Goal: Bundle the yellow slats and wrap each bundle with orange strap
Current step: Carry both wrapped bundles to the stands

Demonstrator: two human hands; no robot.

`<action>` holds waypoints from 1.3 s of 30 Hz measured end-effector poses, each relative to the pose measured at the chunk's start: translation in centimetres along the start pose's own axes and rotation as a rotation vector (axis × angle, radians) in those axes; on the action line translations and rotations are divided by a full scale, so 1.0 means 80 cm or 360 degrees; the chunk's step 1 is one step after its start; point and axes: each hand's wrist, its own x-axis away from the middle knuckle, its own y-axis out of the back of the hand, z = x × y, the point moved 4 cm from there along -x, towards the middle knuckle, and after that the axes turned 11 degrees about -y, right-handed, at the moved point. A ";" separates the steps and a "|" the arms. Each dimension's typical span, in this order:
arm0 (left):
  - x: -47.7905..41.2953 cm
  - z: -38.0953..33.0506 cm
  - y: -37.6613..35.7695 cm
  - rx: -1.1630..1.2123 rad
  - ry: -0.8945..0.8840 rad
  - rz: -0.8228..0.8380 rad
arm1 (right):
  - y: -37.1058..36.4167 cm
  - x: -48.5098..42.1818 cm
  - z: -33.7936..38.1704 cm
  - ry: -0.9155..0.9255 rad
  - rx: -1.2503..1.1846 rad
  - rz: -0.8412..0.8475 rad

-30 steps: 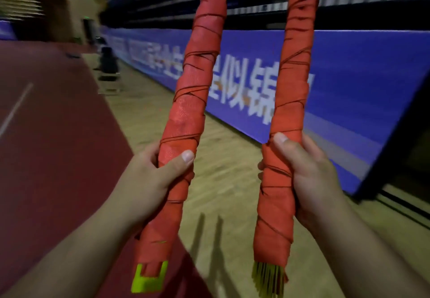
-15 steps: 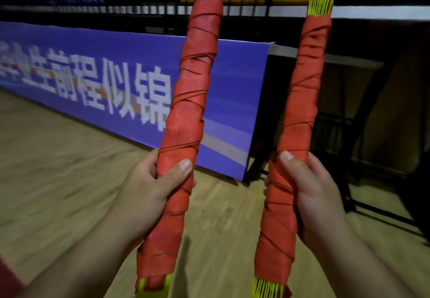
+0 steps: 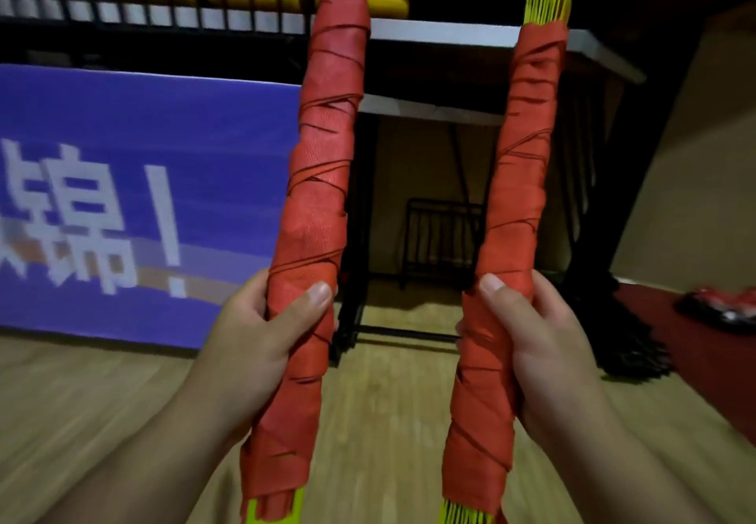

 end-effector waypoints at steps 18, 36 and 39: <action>-0.349 0.250 -0.193 -0.0031 0.0022 0.0165 | 0.048 -0.431 -0.079 0.0054 0.0221 -0.0122; -0.756 0.440 -0.275 -0.0082 -0.0002 -0.0019 | -0.028 -0.928 -0.109 -0.0035 0.0040 0.0167; -0.830 0.476 -0.293 -0.0042 0.0010 0.0052 | -0.035 -0.998 -0.108 -0.0052 0.0001 0.0191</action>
